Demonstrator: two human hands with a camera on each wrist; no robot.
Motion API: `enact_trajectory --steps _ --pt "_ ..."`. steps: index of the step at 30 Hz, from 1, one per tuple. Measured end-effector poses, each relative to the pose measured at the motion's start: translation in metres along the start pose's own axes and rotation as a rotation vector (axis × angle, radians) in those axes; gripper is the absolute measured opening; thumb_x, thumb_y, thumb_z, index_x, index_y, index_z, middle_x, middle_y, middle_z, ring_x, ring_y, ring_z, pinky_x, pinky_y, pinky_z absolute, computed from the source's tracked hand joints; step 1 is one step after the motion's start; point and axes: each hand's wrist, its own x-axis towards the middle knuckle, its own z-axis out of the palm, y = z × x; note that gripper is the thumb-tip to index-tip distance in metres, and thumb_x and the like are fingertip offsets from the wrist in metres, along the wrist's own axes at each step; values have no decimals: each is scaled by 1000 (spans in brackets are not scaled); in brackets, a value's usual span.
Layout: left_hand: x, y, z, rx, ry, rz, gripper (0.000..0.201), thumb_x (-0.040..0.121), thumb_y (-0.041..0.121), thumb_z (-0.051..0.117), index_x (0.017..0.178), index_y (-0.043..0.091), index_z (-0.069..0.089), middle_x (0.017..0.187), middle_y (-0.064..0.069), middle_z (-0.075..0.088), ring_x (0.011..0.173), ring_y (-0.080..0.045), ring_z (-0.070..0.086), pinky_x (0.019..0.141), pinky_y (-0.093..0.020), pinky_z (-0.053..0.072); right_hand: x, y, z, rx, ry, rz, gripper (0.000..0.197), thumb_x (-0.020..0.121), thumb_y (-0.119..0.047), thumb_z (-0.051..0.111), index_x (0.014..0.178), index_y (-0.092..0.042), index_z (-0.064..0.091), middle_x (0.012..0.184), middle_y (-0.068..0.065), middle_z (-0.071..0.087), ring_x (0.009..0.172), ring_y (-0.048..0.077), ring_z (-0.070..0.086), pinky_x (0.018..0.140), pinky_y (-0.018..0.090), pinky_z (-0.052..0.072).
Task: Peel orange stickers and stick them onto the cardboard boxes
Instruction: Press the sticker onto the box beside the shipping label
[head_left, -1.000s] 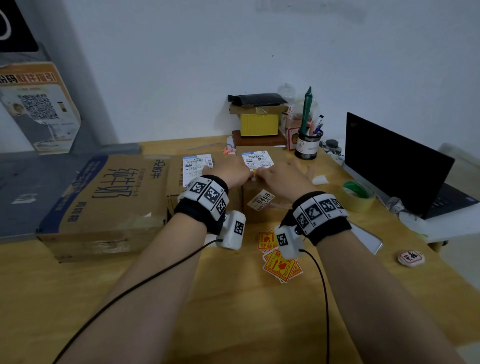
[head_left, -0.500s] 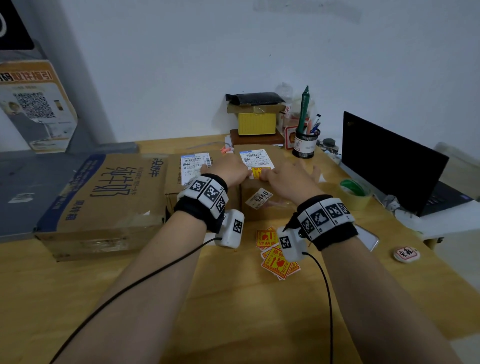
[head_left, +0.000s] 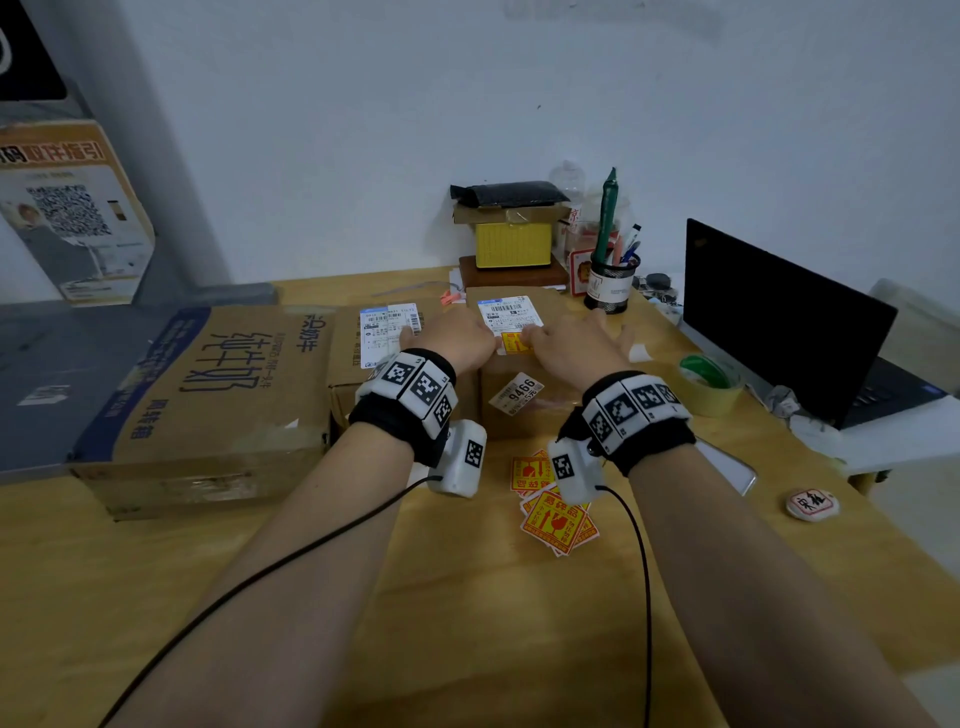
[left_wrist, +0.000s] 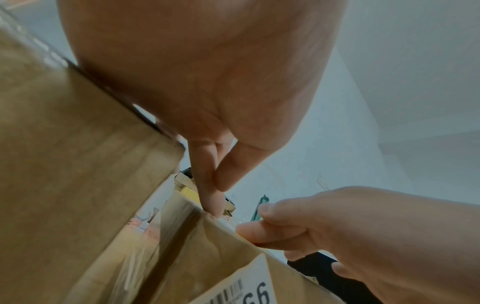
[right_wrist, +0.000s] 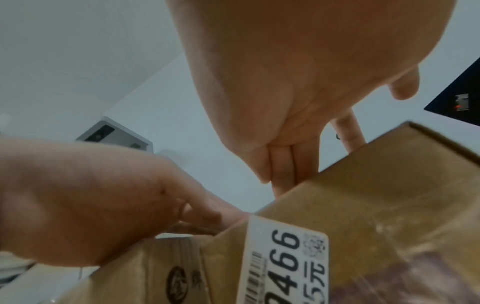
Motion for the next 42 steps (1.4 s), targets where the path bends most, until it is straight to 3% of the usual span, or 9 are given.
enact_trajectory --steps 5,11,16,20,26,32,36,39,42 --pt "-2 -1 -1 -2 -2 6 38 96 43 55 126 25 67 140 -1 61 138 -30 45 120 -60 10 -9 16 6 -11 15 18 48 102 -47 31 117 -26 71 138 10 61 149 28 27 118 65 2" --pt "0 -1 2 12 -2 -7 35 95 43 54 122 25 69 136 -1 64 135 -30 47 120 -61 7 -3 14 9 -14 2 12 51 102 -48 25 116 -33 72 135 9 63 147 30 30 115 66 5" --pt "-4 1 1 16 -1 -5 36 97 41 51 125 25 67 137 -2 63 135 -29 47 120 -60 7 5 5 -1 45 -2 21 50 104 -46 31 126 -21 68 144 12 58 148 31 26 119 64 9" --pt "-6 2 0 17 -5 -7 36 97 44 52 124 25 68 137 -2 63 136 -29 47 121 -59 6 0 9 0 43 15 16 51 104 -48 32 124 -18 69 142 13 58 147 31 29 119 63 10" --pt "-7 0 -1 40 -14 13 39 97 46 51 127 26 67 140 -1 61 137 -30 46 120 -60 6 -14 21 5 29 42 -4 45 100 -45 29 112 -37 72 130 8 65 140 30 37 114 62 13" --pt "-12 -2 -9 22 -85 89 44 99 46 49 137 28 60 149 0 54 141 -30 42 120 -60 16 -25 25 0 106 36 13 37 93 -49 42 97 -34 75 105 5 64 128 31 48 112 63 28" --pt "-25 -8 -17 -182 -113 178 40 100 31 49 139 27 59 152 -1 50 141 -28 43 119 -53 27 -40 18 0 57 94 -14 27 92 -41 60 114 -47 74 126 -5 67 138 31 40 115 55 30" --pt "-36 -18 -21 -409 -51 208 38 99 15 48 134 20 62 149 -6 54 132 -32 54 107 -44 46 -40 11 4 90 136 -2 29 88 -33 70 112 -47 74 123 -8 69 133 28 44 111 51 36" --pt "-41 -28 -29 -531 59 217 39 99 8 45 131 18 64 134 2 66 92 -8 64 64 -12 50 -25 3 7 119 141 29 27 86 -30 71 107 -48 74 120 -11 70 129 25 49 110 51 35"
